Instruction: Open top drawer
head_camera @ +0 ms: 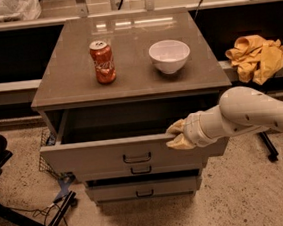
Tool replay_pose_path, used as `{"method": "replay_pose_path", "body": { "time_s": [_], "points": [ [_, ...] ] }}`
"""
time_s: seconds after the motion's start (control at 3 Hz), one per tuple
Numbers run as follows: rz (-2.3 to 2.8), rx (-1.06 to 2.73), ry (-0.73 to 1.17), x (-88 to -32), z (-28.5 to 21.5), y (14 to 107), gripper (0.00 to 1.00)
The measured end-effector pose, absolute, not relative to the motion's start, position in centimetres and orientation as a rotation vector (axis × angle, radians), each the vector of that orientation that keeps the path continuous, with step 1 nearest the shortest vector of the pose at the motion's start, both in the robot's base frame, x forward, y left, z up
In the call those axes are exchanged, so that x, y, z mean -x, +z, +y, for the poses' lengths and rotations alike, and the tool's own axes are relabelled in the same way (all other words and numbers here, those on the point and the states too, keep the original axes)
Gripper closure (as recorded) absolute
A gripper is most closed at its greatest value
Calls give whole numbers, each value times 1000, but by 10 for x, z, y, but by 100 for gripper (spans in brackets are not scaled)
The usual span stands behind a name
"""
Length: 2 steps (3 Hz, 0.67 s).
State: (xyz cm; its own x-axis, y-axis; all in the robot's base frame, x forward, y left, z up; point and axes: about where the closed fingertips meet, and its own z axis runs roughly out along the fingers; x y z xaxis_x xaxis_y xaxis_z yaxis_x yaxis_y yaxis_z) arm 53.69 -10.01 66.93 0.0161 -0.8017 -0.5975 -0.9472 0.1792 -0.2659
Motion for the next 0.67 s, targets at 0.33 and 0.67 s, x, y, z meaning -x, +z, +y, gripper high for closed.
{"method": "replay_pose_path", "body": {
  "time_s": [0.33, 0.67],
  "points": [
    [1811, 1655, 299, -532, -100, 668, 100],
    [1811, 1674, 341, -514, -101, 664, 100]
  ]
}}
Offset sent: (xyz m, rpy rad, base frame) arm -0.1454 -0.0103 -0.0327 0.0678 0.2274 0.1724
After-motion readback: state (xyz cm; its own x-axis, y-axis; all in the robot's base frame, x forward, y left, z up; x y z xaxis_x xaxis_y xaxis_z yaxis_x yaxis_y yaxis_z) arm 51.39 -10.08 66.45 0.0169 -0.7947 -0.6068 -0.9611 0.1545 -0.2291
